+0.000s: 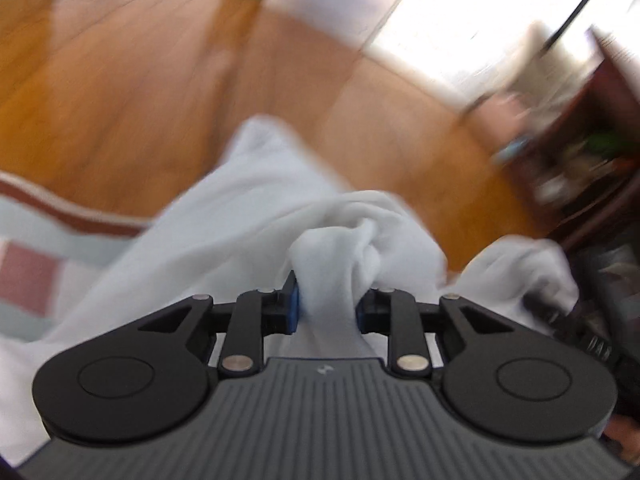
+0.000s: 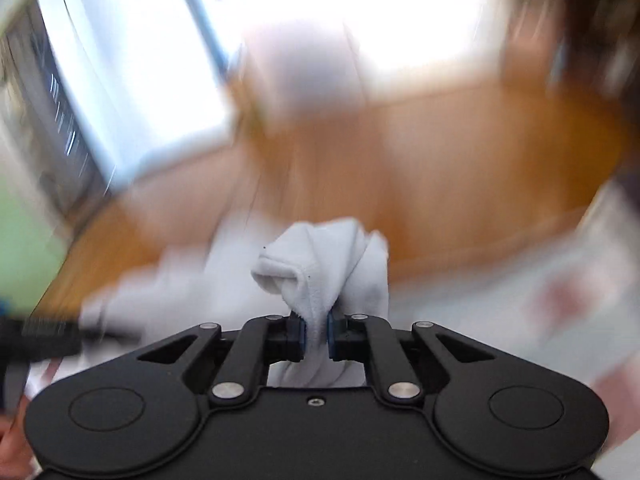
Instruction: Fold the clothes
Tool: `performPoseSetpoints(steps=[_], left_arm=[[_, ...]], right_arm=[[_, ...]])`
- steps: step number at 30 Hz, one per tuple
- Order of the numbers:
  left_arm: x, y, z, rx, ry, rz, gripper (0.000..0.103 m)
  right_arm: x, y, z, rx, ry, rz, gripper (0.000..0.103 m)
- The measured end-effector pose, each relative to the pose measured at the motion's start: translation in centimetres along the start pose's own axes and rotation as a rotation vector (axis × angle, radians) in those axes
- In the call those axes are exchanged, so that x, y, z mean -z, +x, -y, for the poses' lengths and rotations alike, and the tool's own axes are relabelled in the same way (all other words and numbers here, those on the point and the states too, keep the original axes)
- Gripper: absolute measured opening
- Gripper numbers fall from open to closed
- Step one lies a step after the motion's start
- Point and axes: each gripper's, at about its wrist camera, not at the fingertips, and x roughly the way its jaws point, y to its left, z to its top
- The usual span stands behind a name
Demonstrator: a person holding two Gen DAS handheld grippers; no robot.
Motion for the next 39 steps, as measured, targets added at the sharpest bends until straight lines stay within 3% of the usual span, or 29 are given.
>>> performPoseSetpoints(steps=[1, 2, 5, 7, 9, 11, 13, 14, 18, 19, 20, 22, 23, 25, 27, 29, 31, 33, 35, 39], left_arm=[[-0.1, -0.3, 0.2, 0.035, 0.002, 0.017, 0.028], [-0.1, -0.7, 0.5, 0.069, 0.003, 0.034, 0.034], [0.2, -0.6, 1.4, 0.129, 0.037, 0.040, 0.036], [0.8, 0.3, 2.4, 0.136, 0.081, 0.008, 0.040], [1.4, 1.2, 3.3, 0.143, 0.125, -0.024, 0.053], [1.9, 2.0, 4.2, 0.150, 0.168, -0.056, 0.056], [2.5, 2.9, 4.9, 0.143, 0.210, -0.090, 0.057], [2.8, 3.4, 5.0, 0.113, 0.226, -0.111, 0.057], [4.4, 5.3, 5.2, -0.090, 0.319, -0.213, 0.057], [4.8, 5.7, 5.2, -0.147, 0.345, -0.246, 0.058], [5.1, 6.2, 4.9, -0.208, 0.358, -0.285, 0.059], [5.6, 6.7, 4.2, -0.303, 0.383, -0.334, 0.059], [5.8, 6.9, 3.8, -0.345, 0.395, -0.352, 0.059], [5.9, 6.6, 3.5, -0.379, 0.405, -0.354, 0.059], [5.6, 5.6, 3.6, -0.331, 0.383, -0.323, 0.059], [5.3, 4.5, 3.9, -0.261, 0.359, -0.283, 0.059], [5.4, 3.6, 4.9, -0.171, 0.359, -0.239, 0.055], [6.3, 3.2, 6.7, -0.076, 0.401, -0.219, 0.045], [7.3, 3.0, 8.3, 0.007, 0.436, -0.207, 0.045], [9.6, 4.1, 10.5, 0.055, 0.473, -0.248, 0.045]], right_arm=[[-1.1, -1.9, 0.1, 0.030, -0.025, 0.097, 0.011], [-1.5, -2.4, 0.6, 0.066, -0.039, 0.127, 0.011], [-1.9, -2.1, 2.5, 0.183, -0.068, 0.133, 0.011], [-0.7, -0.1, 4.7, 0.231, 0.002, 0.048, 0.011], [0.4, 1.6, 7.3, 0.248, 0.110, -0.048, 0.011], [0.4, 2.3, 9.0, 0.262, 0.184, -0.080, 0.011], [-1.1, 0.9, 9.0, 0.260, 0.188, -0.050, 0.011], [-1.9, 0.1, 8.9, 0.258, 0.185, -0.031, 0.011], [-6.0, -7.9, 4.2, 0.182, -0.017, 0.219, 0.010], [-6.3, -8.3, 4.5, 0.201, -0.012, 0.202, 0.011], [-6.0, -7.5, 6.1, 0.229, 0.041, 0.130, 0.011], [-4.4, -5.3, 9.9, 0.306, 0.186, -0.036, 0.023], [-3.5, -4.8, 11.2, 0.321, 0.238, -0.087, 0.023], [-2.2, -4.1, 12.9, 0.314, 0.316, -0.170, 0.023], [-1.5, -3.6, 13.9, 0.305, 0.352, -0.240, 0.024], [-1.5, -3.6, 13.4, 0.297, 0.299, -0.258, 0.032], [-1.6, -3.6, 13.3, 0.289, 0.263, -0.285, 0.061], [-1.0, -3.5, 13.5, 0.256, 0.284, -0.349, 0.061], [0.8, -3.2, 14.5, 0.170, 0.361, -0.443, 0.061], [3.0, -1.4, 15.3, 0.048, 0.523, -0.571, 0.061]])
